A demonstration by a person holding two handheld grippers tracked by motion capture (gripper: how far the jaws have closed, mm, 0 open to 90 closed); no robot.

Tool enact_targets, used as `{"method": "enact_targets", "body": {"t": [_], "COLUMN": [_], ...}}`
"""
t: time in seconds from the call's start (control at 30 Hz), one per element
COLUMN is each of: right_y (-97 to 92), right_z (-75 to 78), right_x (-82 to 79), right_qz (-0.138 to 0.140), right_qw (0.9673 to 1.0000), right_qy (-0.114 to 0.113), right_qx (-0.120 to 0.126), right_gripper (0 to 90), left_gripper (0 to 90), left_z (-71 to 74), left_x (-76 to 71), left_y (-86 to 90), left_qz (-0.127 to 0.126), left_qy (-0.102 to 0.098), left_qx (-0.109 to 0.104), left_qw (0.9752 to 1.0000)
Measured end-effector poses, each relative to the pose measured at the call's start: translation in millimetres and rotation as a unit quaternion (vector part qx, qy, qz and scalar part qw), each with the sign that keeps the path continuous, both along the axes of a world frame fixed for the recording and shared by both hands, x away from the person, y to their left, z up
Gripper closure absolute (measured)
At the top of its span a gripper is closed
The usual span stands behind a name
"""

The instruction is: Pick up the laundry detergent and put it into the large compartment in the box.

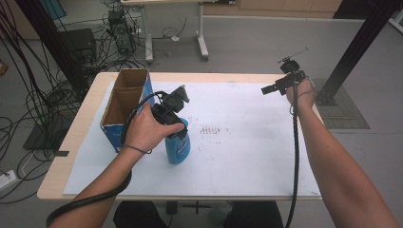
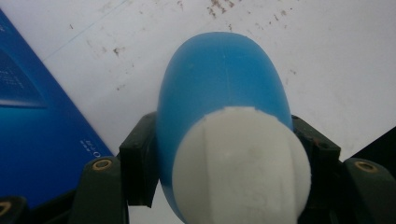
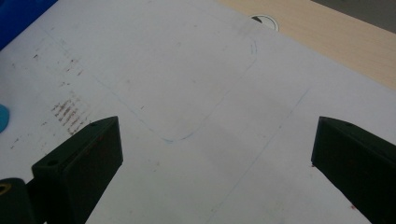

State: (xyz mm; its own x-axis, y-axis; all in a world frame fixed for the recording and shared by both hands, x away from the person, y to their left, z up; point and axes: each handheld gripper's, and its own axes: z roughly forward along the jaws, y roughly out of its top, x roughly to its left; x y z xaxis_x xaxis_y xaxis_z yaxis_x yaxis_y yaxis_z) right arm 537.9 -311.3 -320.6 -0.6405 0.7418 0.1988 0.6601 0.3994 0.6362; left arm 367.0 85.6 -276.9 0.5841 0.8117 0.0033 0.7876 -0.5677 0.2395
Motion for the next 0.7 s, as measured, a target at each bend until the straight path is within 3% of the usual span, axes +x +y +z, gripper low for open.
{"method": "enact_targets", "body": {"t": [0.7], "right_y": [0.3], "right_z": [1.7], "right_x": [-0.9], "right_qz": [0.0], "right_qw": [1.0], "right_qy": [-0.004], "right_qx": [-0.003], "right_gripper": [1.8], "left_gripper": [37.2], "left_z": [0.0], "left_x": [-0.7], "left_y": [0.2], "left_qz": [-0.002], "left_qy": [-0.001], "left_qx": [0.001], "left_qw": [1.0]}}
